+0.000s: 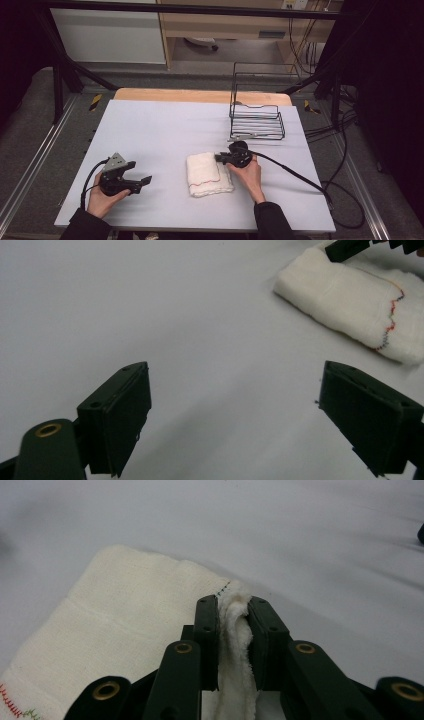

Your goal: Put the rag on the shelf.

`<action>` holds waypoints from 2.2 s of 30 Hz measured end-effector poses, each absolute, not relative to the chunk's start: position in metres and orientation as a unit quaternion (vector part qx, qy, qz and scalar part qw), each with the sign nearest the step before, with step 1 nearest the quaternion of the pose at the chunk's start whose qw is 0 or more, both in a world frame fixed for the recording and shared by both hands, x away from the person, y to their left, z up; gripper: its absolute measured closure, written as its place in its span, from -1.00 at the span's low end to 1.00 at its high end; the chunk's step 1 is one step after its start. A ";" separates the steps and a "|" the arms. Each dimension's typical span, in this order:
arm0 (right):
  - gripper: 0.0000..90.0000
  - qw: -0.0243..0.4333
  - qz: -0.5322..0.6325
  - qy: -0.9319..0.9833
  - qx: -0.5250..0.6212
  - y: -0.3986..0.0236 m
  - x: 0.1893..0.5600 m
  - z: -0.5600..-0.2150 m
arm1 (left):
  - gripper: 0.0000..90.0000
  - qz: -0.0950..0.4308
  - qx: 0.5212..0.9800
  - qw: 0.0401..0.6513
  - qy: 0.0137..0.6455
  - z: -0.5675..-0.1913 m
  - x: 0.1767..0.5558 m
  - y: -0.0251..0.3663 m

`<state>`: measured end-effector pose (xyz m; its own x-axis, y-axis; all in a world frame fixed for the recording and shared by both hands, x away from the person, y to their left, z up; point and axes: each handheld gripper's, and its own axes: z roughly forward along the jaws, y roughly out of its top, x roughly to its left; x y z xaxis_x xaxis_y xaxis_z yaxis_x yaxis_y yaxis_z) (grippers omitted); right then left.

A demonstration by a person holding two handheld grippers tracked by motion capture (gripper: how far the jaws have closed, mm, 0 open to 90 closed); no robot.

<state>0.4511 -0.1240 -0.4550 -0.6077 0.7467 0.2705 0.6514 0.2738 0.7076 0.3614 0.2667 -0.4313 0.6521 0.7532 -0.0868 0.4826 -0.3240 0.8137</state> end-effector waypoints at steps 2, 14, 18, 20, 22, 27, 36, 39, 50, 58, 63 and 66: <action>0.73 0.058 0.413 0.795 0.440 -0.124 0.451 -0.455 | -0.70 0.157 0.796 0.435 0.391 -0.427 0.365 0.259; 0.75 0.070 0.412 0.798 0.435 -0.123 0.448 -0.454 | -0.60 0.152 0.809 0.412 0.392 -0.417 0.391 0.206; 0.75 0.081 0.412 0.800 0.428 -0.122 0.446 -0.455 | -0.55 0.147 0.811 0.406 0.394 -0.418 0.401 0.189; 0.74 0.084 0.413 0.800 0.427 -0.122 0.445 -0.456 | -0.51 0.141 0.810 0.406 0.399 -0.418 0.405 0.184; 0.74 0.087 0.414 0.800 0.426 -0.122 0.445 -0.456 | -0.44 0.131 0.804 0.413 0.408 -0.419 0.411 0.177; 0.74 0.086 0.414 0.800 0.426 -0.122 0.445 -0.456 | -0.28 0.132 0.810 0.396 0.412 -0.425 0.423 0.160; 0.74 0.087 0.414 0.801 0.423 -0.122 0.444 -0.456 | 0.02 0.120 0.810 0.383 0.427 -0.441 0.434 0.141; 0.74 0.090 0.413 0.802 0.421 -0.122 0.444 -0.457 | 0.12 0.116 0.810 0.381 0.431 -0.445 0.435 0.136; 0.72 0.095 0.414 0.803 0.418 -0.122 0.443 -0.457 | 0.51 0.091 0.809 0.384 0.436 -0.449 0.435 0.130; 0.69 0.090 0.411 0.804 0.420 -0.122 0.445 -0.456 | 0.70 0.086 0.810 0.380 0.439 -0.448 0.435 0.124; 0.69 0.092 0.413 0.803 0.419 -0.122 0.445 -0.456 | 0.78 0.088 0.811 0.382 0.434 -0.448 0.434 0.124; 0.75 0.089 0.414 0.799 0.427 -0.122 0.444 -0.456 | 0.82 0.090 0.812 0.382 0.433 -0.448 0.434 0.124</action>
<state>0.4441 -0.1217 -0.4562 -0.6197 0.7556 0.2123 0.6086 0.2918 0.7379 0.4339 0.1236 -0.4479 0.6096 0.7709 -0.1848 0.6333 -0.3334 0.6984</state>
